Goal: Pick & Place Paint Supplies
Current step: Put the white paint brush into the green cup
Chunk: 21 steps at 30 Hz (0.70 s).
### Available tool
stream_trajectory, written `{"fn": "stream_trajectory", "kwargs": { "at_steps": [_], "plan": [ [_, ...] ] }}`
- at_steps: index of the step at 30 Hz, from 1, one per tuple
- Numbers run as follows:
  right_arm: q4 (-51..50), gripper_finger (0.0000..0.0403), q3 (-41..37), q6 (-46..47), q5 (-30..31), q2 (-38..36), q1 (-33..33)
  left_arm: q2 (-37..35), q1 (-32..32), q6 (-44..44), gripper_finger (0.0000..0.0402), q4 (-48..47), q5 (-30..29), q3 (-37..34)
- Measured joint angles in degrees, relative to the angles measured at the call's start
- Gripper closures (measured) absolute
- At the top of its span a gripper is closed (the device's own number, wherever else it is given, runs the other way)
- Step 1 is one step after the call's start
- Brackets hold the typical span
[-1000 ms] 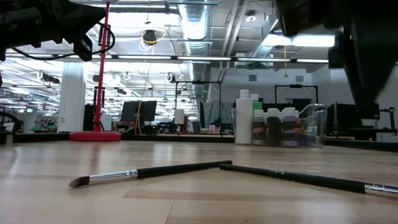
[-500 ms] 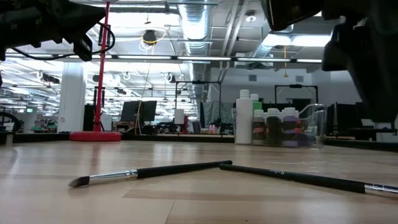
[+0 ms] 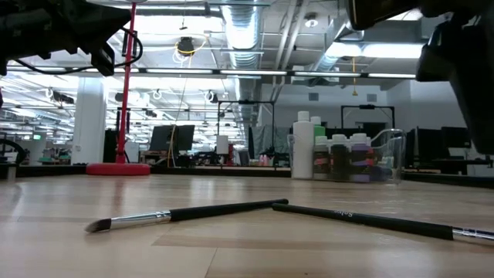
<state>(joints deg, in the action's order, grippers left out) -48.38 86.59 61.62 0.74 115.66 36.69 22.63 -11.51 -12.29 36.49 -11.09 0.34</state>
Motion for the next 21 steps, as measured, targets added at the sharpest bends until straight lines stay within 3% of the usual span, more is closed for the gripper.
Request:
{"fn": "stream_trajectory", "kwargs": {
  "at_steps": [21],
  "plan": [
    [1.1, 0.0236, -0.22, 3.4, 2.86, 2.0, 1.24, -0.02, 0.01, 0.0, 0.04, 0.0, 0.0, 0.0]
  ]
}}
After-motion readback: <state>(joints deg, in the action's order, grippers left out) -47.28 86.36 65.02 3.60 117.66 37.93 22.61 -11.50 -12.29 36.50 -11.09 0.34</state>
